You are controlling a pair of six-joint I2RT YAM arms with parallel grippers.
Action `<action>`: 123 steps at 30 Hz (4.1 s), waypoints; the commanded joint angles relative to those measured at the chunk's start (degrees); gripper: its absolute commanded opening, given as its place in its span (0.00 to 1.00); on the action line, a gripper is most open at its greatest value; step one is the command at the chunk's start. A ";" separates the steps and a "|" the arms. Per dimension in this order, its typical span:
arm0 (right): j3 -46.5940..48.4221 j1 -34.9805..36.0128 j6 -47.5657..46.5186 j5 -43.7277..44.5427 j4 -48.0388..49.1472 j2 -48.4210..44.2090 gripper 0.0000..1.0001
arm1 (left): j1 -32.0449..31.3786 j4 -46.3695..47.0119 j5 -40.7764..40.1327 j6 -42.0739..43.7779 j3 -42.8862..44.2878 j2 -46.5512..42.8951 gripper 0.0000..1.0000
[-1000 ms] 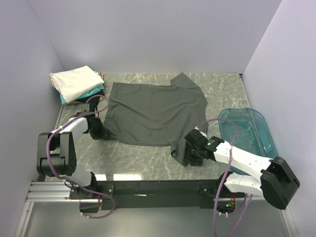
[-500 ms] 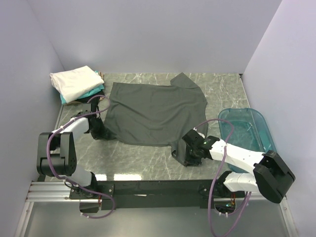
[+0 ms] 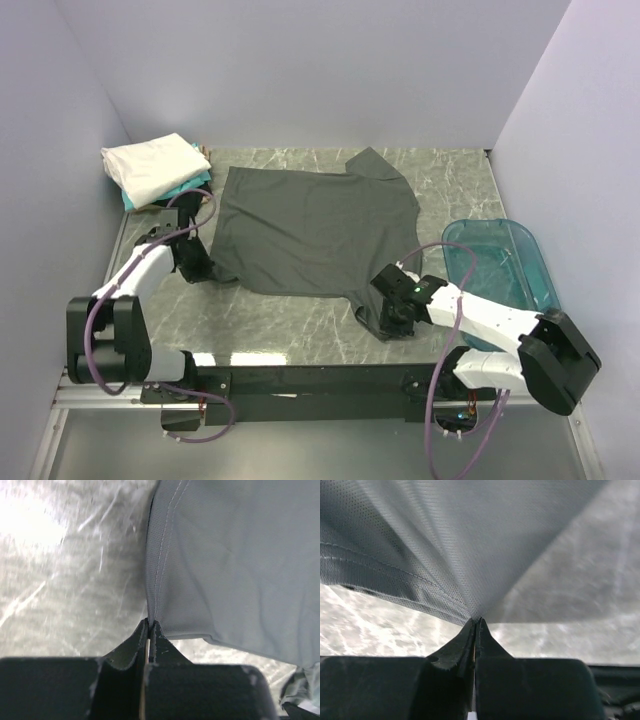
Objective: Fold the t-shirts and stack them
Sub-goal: Fold the tshirt
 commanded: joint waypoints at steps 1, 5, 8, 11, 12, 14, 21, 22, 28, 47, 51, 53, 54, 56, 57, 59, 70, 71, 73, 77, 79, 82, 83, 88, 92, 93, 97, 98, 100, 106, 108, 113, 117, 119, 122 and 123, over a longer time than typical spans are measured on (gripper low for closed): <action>1.39 0.48 1.17 3.29 -8.10 -3.42 0.00 | -0.09 -4.62 0.95 -2.51 1.29 -3.79 0.01; 1.91 0.48 1.43 3.99 -11.62 -6.15 0.00 | 0.00 -7.35 2.61 -3.56 0.06 -7.47 0.01; 2.35 0.57 1.69 4.08 -13.90 -7.47 0.00 | 0.08 -9.89 2.79 -4.18 -0.56 -10.20 0.01; 2.62 0.57 2.13 3.99 -15.75 -9.14 0.00 | 0.08 -12.36 3.05 -4.88 -0.91 -13.53 0.01; 2.79 0.57 2.22 3.99 -16.45 -9.49 0.00 | 0.08 -13.15 2.71 -5.06 -1.09 -14.33 0.01; 3.23 0.57 2.40 3.91 -17.24 -10.46 0.00 | 0.08 -15.42 2.18 -5.15 -1.26 -16.52 0.01; 6.57 0.57 2.66 5.31 -20.14 -10.90 0.00 | 0.35 -20.27 -2.21 -4.18 -0.74 -20.84 0.01; 7.27 0.66 2.66 5.49 -20.76 -10.73 0.00 | 0.43 -20.27 -2.57 -4.09 -0.74 -20.84 0.01; 15.53 0.31 0.82 8.99 -22.87 -6.70 0.00 | 0.70 -16.07 0.77 -4.00 0.75 -17.25 0.01; 36.10 -13.40 -15.70 13.31 -16.11 14.76 0.00 | 1.14 -9.20 3.06 -2.77 14.63 1.73 0.01; 40.32 -15.59 -18.34 13.31 -15.40 18.54 0.00 | 1.49 -9.11 2.79 -2.51 17.71 4.81 0.01; 43.30 -16.04 -19.48 13.22 -15.49 21.26 0.00 | 1.84 -9.20 2.27 -2.16 19.56 6.57 0.01; 44.36 -16.56 -19.83 13.31 -15.66 23.10 0.00 | 1.93 -9.29 2.00 -2.07 20.18 7.19 0.01; 47.52 -17.18 -20.71 13.75 -16.10 24.86 0.00 | 2.28 -9.37 1.56 -1.72 21.49 8.86 0.01; 48.58 -17.62 -21.15 13.84 -16.63 26.35 0.00 | 2.45 -9.20 1.65 -1.72 21.85 9.56 0.01; 51.30 -18.06 -21.68 13.93 -16.98 27.59 0.00 | 2.81 -8.76 1.82 -1.72 22.46 10.88 0.01; 59.12 -21.49 -24.76 13.40 -17.86 33.39 0.00 | 3.16 -6.83 3.93 -1.89 26.06 17.20 0.01; 59.57 -21.75 -25.02 13.31 -17.95 33.75 0.00 | 3.07 -6.83 4.02 -1.89 26.33 17.65 0.01; 60.80 -21.84 -25.64 13.22 -18.13 34.89 0.00 | 3.07 -6.65 4.20 -1.98 27.12 18.79 0.01; 62.12 -22.28 -26.52 13.05 -17.95 37.26 0.00 | 3.16 -6.47 3.85 -2.07 27.91 20.29 0.01; 62.82 -22.46 -27.13 13.05 -18.04 38.05 0.00 | 3.07 -6.30 3.76 -2.07 28.27 21.07 0.01; 63.79 -22.63 -27.66 13.22 -18.13 39.63 0.00 | 3.07 -6.12 3.32 -2.07 28.79 22.13 0.01; 63.88 -22.72 -27.75 13.13 -18.13 39.90 0.00 | 3.07 -6.04 3.14 -2.16 28.88 22.40 0.01; 65.02 -23.34 -28.54 13.13 -17.69 42.10 0.00 | 3.07 -6.03 2.27 -1.89 30.63 24.42 0.01; 66.60 -23.69 -29.33 12.96 -17.60 44.29 0.00 | 3.07 -6.74 0.86 -1.63 32.13 25.82 0.06; 67.56 -23.86 -29.68 12.96 -17.60 44.64 0.00 | 3.07 -6.91 0.51 -1.63 32.57 26.17 0.09; 70.55 -24.48 -30.56 10.95 -17.25 46.84 0.27 | 3.07 -6.47 -0.63 -1.72 33.10 25.56 0.45; 71.26 -24.57 -30.82 9.98 -17.07 47.11 0.38 | 3.16 -6.39 -1.07 -1.72 33.28 25.21 0.61; 73.10 -24.57 -30.83 8.39 -16.63 47.02 0.55 | 3.16 -6.21 -1.95 -1.63 33.89 24.08 0.68; 69.26 -24.57 -30.12 6.20 -13.74 41.58 0.71 | 2.11 -4.55 -3.10 -1.80 31.10 18.99 0.79; 63.48 -24.66 -29.68 5.23 -11.20 38.16 0.71 | 1.49 -2.97 -2.31 -2.42 29.33 17.23 0.79; 50.12 -24.66 -28.37 1.11 -5.92 32.27 0.69 | -3.07 0.11 -1.43 -4.52 24.41 14.76 0.81; 42.97 -24.66 -26.87 -2.32 -2.23 30.50 0.68 | -5.54 3.62 1.29 -5.76 22.39 14.92 0.82; 40.08 -24.57 -26.26 -3.12 -0.21 30.32 0.68 | -5.80 5.03 3.14 -6.20 21.42 15.63 0.82; 38.40 -24.65 -26.34 -3.83 1.38 31.20 0.68 | -5.81 7.58 5.77 -6.81 19.66 17.91 0.81; 38.22 -24.66 -26.52 -3.65 1.73 31.37 0.68 | -5.81 8.20 6.30 -6.90 18.70 19.05 0.81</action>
